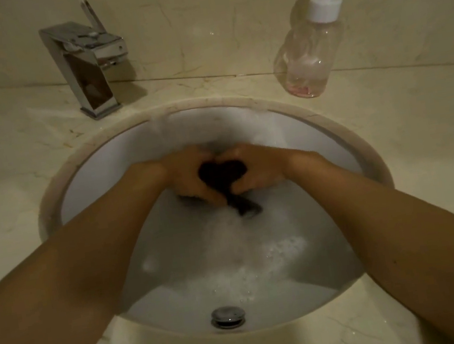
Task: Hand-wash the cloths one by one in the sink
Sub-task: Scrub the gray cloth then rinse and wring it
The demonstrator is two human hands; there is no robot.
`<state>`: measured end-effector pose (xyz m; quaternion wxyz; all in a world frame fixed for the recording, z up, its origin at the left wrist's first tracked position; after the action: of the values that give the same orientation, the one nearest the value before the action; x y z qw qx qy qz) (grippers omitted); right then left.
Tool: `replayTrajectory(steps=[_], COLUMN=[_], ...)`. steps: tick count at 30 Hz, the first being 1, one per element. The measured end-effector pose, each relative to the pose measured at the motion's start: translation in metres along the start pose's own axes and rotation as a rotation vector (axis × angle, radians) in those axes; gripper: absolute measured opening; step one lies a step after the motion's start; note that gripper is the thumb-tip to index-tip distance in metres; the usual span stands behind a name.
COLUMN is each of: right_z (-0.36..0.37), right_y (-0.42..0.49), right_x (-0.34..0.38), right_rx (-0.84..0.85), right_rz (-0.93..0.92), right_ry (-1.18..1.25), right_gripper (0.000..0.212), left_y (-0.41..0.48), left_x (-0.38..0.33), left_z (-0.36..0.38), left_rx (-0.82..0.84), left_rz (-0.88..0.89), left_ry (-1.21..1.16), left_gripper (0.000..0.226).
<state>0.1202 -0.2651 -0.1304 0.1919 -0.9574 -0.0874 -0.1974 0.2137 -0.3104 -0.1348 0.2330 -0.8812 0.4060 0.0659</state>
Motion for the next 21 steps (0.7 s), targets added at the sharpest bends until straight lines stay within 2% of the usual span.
replayTrajectory(steps=[2,3,4,5,7,9,11,13,15,16,17,18,20,21], right_z=[0.020,0.022,0.019,0.013,0.006,0.001,-0.005,-0.016,-0.036,-0.044,-0.046,-0.038,0.004,0.024], right_y=[-0.001,-0.002,-0.004,-0.004,-0.005,-0.003,-0.005,-0.008,-0.018,-0.021,-0.021,-0.018,-0.012,-0.013], right_x=[-0.003,-0.003,-0.001,0.002,0.006,-0.002,-0.014,-0.027,-0.030,-0.026,-0.020,-0.011,0.003,0.004], right_rx=[0.148,0.132,0.075,0.008,-0.075,-0.103,-0.169,-0.266,-0.421,-0.479,-0.463,-0.350,0.019,0.160], right_rz=[0.079,0.098,0.109,0.109,0.083,0.130,0.209,0.276,0.263,0.200,0.118,0.035,0.009,0.034], right_ry=[-0.172,-0.252,-0.285,-0.277,-0.166,0.088,0.260,0.241,0.170,0.179,0.212,0.261,0.190,0.072], right_gripper=[0.088,0.090,0.091,0.087,0.067,0.039,0.027,0.032,0.035,0.032,0.028,0.028,0.041,0.052], left_y=[0.002,0.003,0.003,0.001,-0.006,-0.010,-0.011,-0.011,-0.016,-0.021,-0.024,-0.023,-0.010,-0.005], left_x=[0.011,0.013,0.011,0.004,-0.006,-0.008,-0.003,0.008,0.022,0.024,0.025,0.023,0.013,0.009], left_z=[0.021,0.022,0.019,0.014,-0.004,-0.012,-0.012,-0.017,-0.035,-0.045,-0.051,-0.053,-0.025,-0.005], left_rx=[0.141,0.145,0.125,0.086,-0.026,-0.041,-0.027,-0.081,-0.272,-0.383,-0.455,-0.442,-0.136,0.033], left_rz=[-0.118,-0.127,-0.104,-0.058,-0.040,-0.104,-0.170,-0.211,-0.206,-0.171,-0.132,-0.085,-0.032,-0.039], left_ry=[0.175,0.197,0.178,0.139,0.026,-0.127,-0.187,-0.096,-0.011,-0.014,-0.027,-0.052,-0.090,-0.054], left_gripper=[0.116,0.118,0.110,0.092,0.045,0.022,0.024,0.036,0.045,0.045,0.042,0.041,0.054,0.069])
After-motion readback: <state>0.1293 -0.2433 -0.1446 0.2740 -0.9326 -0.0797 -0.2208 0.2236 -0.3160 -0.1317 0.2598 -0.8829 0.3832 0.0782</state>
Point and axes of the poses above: each hand's wrist, its own y-axis towards the middle knuckle, its own z-axis out of the palm, x = y × z, the point moved 10 cm from there along y, towards the middle knuckle, and after that the axes turned 5 degrees about x, right-handed, at the moved point
